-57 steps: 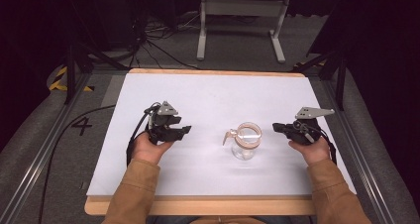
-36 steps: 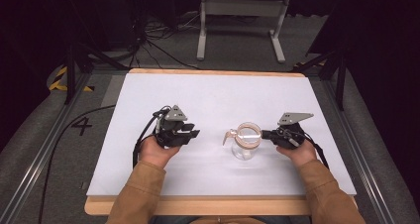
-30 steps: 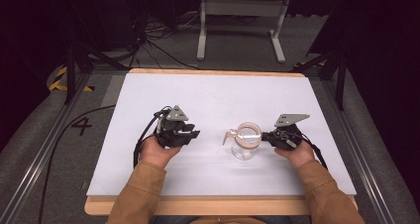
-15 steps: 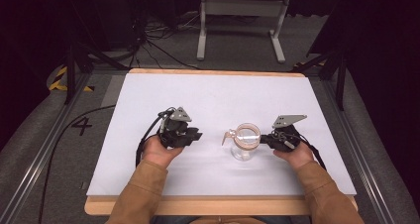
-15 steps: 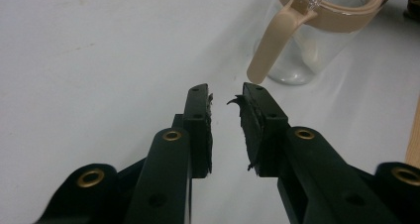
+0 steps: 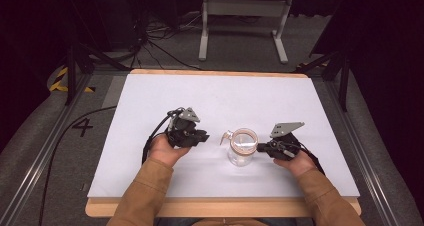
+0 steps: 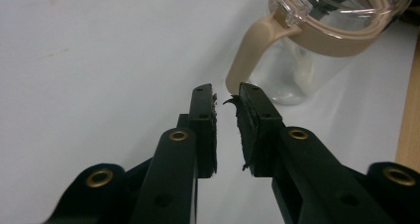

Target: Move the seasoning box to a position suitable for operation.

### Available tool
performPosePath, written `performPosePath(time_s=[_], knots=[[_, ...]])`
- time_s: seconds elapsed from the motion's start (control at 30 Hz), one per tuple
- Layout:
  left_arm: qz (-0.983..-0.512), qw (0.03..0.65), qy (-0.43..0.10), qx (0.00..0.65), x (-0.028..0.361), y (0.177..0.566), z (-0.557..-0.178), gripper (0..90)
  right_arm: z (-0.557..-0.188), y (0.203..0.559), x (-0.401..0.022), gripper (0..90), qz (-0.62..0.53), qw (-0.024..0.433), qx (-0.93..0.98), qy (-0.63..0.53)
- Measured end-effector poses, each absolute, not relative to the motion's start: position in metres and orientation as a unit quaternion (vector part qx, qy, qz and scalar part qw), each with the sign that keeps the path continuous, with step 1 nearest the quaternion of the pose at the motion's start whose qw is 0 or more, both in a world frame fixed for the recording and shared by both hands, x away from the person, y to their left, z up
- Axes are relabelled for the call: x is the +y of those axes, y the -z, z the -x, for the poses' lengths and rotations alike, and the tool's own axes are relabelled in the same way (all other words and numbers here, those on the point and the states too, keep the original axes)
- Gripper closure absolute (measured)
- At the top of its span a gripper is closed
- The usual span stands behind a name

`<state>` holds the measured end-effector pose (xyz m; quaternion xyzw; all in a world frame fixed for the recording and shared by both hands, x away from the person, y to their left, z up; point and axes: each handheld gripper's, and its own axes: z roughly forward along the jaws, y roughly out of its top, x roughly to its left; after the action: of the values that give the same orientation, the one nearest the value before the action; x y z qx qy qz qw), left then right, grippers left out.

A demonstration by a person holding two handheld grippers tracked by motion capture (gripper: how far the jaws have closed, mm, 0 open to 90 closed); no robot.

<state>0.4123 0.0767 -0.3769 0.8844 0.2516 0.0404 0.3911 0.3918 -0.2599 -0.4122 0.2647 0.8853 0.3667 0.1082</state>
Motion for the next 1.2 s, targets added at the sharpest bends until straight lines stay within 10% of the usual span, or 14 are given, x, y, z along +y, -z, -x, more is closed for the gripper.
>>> performPosePath(time_s=[1.2], knots=[[-0.907, 0.342, -0.065, 0.239, 0.025, 0.399, -0.415, 89.6, -0.38, 0.411, -0.267, 89.5, -0.258, 0.099, 0.884, -0.378]])
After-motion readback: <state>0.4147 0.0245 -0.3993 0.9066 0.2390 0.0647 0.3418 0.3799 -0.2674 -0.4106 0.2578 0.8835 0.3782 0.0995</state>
